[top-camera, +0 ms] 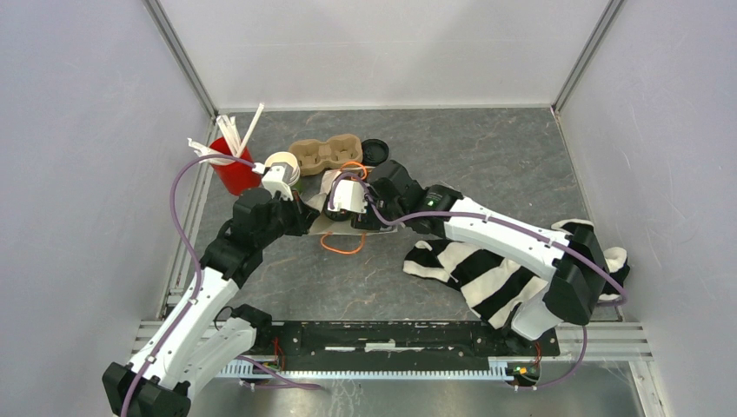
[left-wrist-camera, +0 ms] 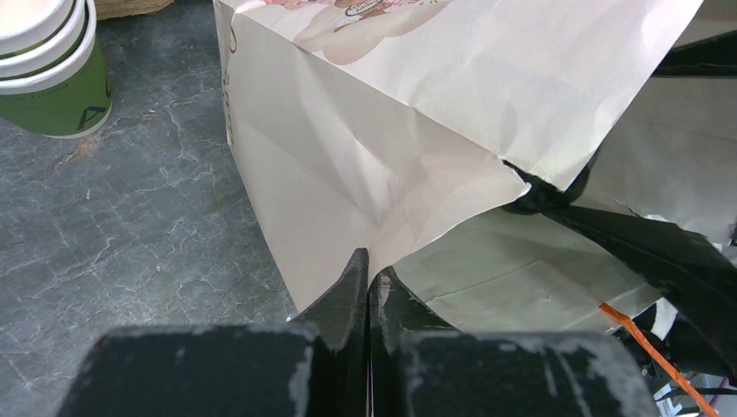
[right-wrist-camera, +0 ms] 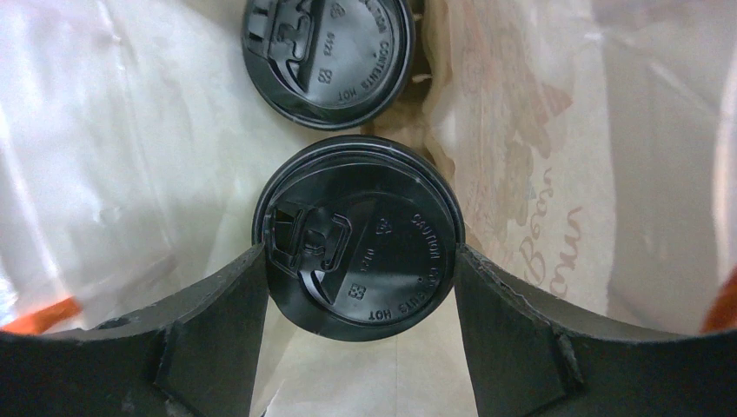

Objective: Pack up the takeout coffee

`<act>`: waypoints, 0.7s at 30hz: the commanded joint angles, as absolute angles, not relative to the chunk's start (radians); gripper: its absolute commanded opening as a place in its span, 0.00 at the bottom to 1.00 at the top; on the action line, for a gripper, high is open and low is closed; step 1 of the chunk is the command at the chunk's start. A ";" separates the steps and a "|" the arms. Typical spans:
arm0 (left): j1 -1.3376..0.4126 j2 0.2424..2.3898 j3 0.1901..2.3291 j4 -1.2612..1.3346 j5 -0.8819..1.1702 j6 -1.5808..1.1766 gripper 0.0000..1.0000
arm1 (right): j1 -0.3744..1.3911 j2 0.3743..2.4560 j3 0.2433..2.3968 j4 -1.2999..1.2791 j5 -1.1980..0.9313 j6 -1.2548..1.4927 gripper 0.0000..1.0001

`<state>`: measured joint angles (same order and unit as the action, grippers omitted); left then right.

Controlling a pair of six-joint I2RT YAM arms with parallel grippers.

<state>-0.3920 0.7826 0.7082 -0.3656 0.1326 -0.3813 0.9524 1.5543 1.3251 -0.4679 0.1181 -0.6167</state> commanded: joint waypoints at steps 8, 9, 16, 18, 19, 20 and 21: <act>-0.387 0.767 0.756 -0.406 0.123 -0.325 0.02 | 0.943 1.586 1.333 -0.317 0.304 -0.660 0.49; -0.387 0.766 0.756 -0.407 0.123 -0.326 0.02 | 0.943 1.580 1.322 -0.301 0.308 -0.662 0.49; -0.388 0.774 0.765 -0.406 0.131 -0.341 0.02 | 0.936 1.578 1.286 -0.223 0.279 -0.666 0.49; -0.388 0.775 0.766 -0.404 0.134 -0.348 0.02 | 0.931 1.591 1.291 -0.214 0.249 -0.657 0.49; -0.387 0.774 0.767 -0.404 0.136 -0.351 0.02 | 0.927 1.592 1.289 -0.202 0.227 -0.650 0.48; -0.387 0.776 0.770 -0.406 0.139 -0.355 0.02 | 0.924 1.591 1.286 -0.189 0.208 -0.644 0.48; -0.388 0.777 0.773 -0.409 0.142 -0.359 0.02 | 0.922 1.590 1.281 -0.172 0.201 -0.638 0.49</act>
